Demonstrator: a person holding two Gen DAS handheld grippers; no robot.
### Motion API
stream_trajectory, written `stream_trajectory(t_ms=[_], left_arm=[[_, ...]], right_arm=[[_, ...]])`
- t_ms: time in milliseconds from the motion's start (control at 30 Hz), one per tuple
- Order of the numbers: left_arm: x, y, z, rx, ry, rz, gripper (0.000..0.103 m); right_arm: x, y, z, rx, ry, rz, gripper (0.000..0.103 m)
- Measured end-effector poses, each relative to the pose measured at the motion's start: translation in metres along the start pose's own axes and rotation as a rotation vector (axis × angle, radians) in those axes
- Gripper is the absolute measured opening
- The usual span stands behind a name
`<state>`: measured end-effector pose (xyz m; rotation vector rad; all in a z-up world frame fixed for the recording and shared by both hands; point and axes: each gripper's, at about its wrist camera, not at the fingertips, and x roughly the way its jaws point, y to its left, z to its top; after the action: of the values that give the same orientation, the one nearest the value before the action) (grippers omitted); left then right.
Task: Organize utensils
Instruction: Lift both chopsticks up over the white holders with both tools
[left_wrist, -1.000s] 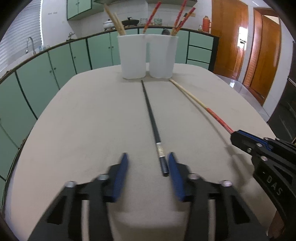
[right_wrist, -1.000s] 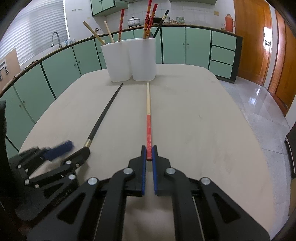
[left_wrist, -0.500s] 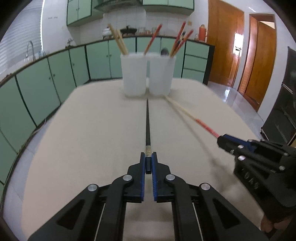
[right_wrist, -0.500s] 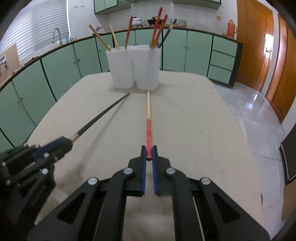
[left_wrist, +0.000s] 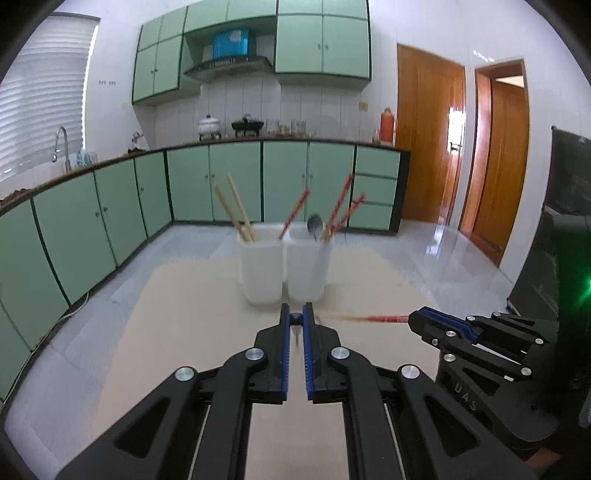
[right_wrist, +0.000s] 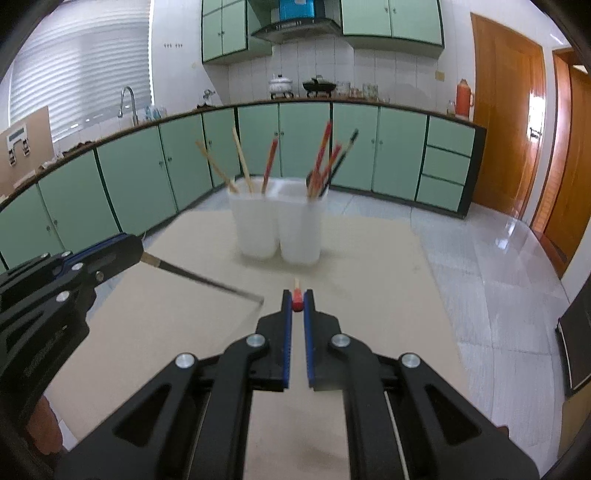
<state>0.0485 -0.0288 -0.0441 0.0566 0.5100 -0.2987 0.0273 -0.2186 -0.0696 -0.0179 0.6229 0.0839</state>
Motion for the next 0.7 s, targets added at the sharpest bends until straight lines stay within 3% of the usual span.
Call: stream_trajectory(t_ms=[433, 700], left_arm=[[0.022, 0.012, 0.043, -0.015, -0.027, -0.034, 0.007], [0.027, 0.014, 0.054, -0.026, -0.032, -0.054, 0.007]], right_arm=[[0.001, -0.025, 0.064, 0.021, 0.029, 0.070, 0.005], [0.007, -0.024, 0.078, -0.009, 0.035, 0.094, 0.005]])
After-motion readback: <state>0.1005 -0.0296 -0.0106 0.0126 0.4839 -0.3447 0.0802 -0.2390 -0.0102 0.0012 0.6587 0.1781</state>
